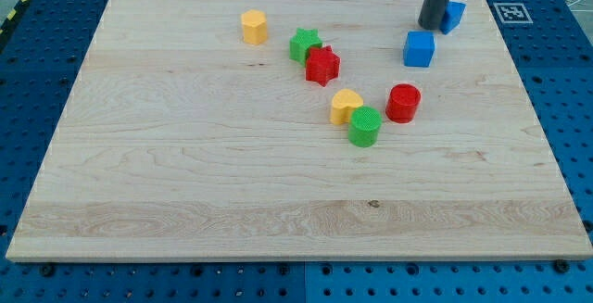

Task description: Slide blue cube towards blue triangle

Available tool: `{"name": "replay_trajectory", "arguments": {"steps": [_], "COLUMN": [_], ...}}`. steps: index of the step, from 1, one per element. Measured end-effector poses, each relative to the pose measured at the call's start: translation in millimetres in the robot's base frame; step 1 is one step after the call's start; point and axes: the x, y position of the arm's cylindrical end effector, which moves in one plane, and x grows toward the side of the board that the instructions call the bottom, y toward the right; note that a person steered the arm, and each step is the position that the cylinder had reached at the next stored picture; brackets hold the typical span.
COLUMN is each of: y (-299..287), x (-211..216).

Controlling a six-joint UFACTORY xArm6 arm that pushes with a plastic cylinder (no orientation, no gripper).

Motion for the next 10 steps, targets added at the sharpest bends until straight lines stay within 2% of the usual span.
{"name": "replay_trajectory", "arguments": {"steps": [1,2,3,5,6,7,9,10], "y": [-60.1,-75.6,-64.2,-11.9,9.3,10.0,-10.7,-23.7], "x": [11.1,41.6,104.3,106.3,81.9,79.1,108.5,105.7]}}
